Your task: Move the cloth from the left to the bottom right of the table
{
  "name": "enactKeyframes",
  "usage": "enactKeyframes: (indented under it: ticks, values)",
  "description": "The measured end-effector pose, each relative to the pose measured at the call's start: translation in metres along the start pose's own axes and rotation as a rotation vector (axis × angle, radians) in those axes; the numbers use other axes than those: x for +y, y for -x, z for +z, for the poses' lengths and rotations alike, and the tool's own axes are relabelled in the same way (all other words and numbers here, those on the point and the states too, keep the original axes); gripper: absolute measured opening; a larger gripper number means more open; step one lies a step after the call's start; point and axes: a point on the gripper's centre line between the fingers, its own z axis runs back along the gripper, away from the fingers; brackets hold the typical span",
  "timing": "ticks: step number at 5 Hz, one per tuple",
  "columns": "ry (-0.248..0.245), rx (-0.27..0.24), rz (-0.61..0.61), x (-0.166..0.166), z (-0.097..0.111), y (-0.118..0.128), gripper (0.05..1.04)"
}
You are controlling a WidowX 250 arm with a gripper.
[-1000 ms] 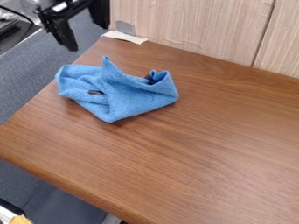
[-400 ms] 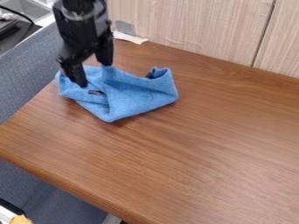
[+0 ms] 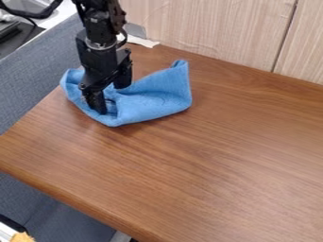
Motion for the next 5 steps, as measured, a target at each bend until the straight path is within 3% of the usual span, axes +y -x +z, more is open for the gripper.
enactKeyframes:
  ticks: [1,3,4,5]
  values:
    - [-0.007,0.019,0.027,-0.005,-0.004,0.001,0.999]
    - [-0.013,0.068,-0.021,-0.008,0.001,0.039,0.998]
    - [-0.01,0.112,-0.144,-0.004,0.011,0.091,0.998]
    - [-0.014,0.124,-0.235,0.005,0.019,0.126,0.999]
